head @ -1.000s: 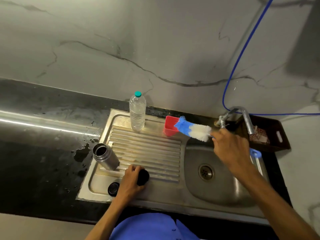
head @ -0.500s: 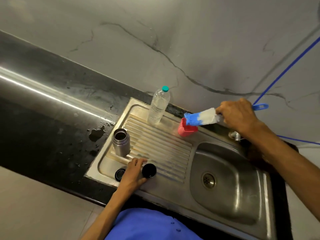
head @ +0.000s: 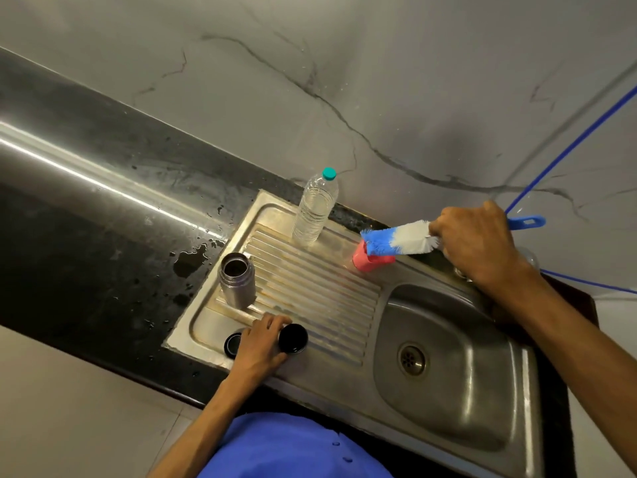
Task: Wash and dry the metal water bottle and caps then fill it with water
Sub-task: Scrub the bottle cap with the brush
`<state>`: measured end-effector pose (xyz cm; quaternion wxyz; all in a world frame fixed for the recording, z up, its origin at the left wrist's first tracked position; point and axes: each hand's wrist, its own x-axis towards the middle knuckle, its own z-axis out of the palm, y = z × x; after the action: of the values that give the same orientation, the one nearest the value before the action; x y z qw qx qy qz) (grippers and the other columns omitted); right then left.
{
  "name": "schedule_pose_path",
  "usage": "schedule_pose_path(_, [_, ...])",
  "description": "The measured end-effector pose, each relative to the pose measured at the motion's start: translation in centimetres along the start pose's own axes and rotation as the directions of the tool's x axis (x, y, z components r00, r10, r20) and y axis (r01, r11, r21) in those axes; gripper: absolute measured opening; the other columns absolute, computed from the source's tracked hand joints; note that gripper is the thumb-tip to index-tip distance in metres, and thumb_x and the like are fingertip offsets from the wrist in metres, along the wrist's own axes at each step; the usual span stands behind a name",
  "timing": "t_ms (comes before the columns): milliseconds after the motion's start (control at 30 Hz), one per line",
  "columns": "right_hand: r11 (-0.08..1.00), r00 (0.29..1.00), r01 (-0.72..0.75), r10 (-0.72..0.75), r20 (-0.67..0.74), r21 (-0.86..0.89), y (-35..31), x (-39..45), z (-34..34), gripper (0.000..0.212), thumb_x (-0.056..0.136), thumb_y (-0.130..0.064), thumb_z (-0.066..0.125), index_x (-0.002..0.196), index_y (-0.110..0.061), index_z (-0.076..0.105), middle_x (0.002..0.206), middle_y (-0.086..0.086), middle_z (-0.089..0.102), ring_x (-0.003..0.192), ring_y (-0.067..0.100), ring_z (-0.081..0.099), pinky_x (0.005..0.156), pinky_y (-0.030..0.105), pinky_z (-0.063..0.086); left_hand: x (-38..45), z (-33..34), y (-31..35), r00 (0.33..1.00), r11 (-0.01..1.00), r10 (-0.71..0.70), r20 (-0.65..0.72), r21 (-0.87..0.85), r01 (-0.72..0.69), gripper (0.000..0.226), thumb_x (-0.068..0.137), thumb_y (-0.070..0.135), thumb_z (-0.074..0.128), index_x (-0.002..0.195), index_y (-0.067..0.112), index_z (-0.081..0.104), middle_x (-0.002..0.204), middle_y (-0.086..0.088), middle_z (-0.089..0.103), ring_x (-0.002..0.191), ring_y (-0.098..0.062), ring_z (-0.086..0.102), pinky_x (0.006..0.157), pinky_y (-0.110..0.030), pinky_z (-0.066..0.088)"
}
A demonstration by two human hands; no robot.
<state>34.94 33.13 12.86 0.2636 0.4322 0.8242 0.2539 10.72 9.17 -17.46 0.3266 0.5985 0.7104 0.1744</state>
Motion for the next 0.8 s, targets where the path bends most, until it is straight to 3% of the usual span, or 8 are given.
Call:
schedule_pose_path(167, [1.000, 0.998, -0.021, 0.020, 0.058, 0.022, -1.8, 1.6, 0.7, 0.020, 0.090, -0.034, 0.071, 0.110, -0.029, 0.066, 0.097, -0.003, 0.066, 0.090, 0.020, 0.067, 0.090, 0.040, 0.037, 0.0, -0.2, 0.7, 0.998, 0.998, -0.045, 0.033, 0.047, 0.043, 0.068, 0.080, 0.033, 0.079, 0.140, 0.038, 0.048, 0.139, 0.009, 0.049, 0.132, -0.019, 0.046, 0.102, -0.044, 0.033])
schedule_pose_path(300, [0.992, 0.997, -0.075, 0.074, -0.012, -0.103, -1.5, 3.4, 1.1, 0.029, 0.087, -0.038, 0.075, 0.113, -0.027, 0.067, 0.102, 0.000, 0.064, 0.098, 0.022, 0.063, 0.098, 0.043, 0.039, -0.4, -1.2, 1.0, 0.998, 0.998, -0.040, 0.045, 0.058, 0.037, 0.073, 0.080, 0.034, 0.080, 0.144, 0.038, 0.046, 0.140, 0.009, 0.048, 0.133, -0.018, 0.044, 0.103, -0.042, 0.033])
schedule_pose_path(567, [0.983, 0.996, -0.092, 0.089, -0.026, -0.158, 0.5, 4.9, 0.6, 0.036, 0.086, -0.042, 0.076, 0.116, -0.024, 0.065, 0.110, 0.002, 0.064, 0.111, 0.025, 0.060, 0.106, 0.047, 0.037, -3.0, -4.7, -0.4, 0.980, 0.995, -0.063, -0.189, -0.082, 0.049, 0.070, 0.072, 0.031, 0.092, 0.133, 0.036, 0.058, 0.129, 0.005, 0.058, 0.119, -0.022, 0.054, 0.090, -0.040, 0.041])
schedule_pose_path(700, [0.979, 0.998, -0.057, 0.058, 0.001, -0.194, -0.6, 5.3, 1.8, 0.049, 0.078, -0.053, 0.078, 0.115, -0.024, 0.063, 0.112, 0.003, 0.063, 0.115, 0.026, 0.058, 0.107, 0.048, 0.035, -3.7, -6.3, -0.3, 0.898, 0.939, -0.252, -0.360, -0.316, 0.136, 0.050, 0.075, 0.032, 0.093, 0.111, 0.026, 0.058, 0.120, 0.002, 0.051, 0.104, -0.019, 0.055, 0.087, -0.037, 0.052])
schedule_pose_path(800, [0.982, 1.000, -0.013, 0.009, -0.021, -0.191, -2.1, 5.8, 2.5, 0.040, 0.076, -0.045, 0.080, 0.107, -0.023, 0.069, 0.107, 0.003, 0.064, 0.109, 0.026, 0.058, 0.107, 0.049, 0.035, -3.2, -7.3, -0.1, 0.803, 0.898, -0.371, -0.467, -0.399, 0.184, 0.076, 0.068, 0.044, 0.095, 0.123, 0.021, 0.049, 0.125, -0.001, 0.044, 0.107, -0.024, 0.055, 0.088, -0.046, 0.056])
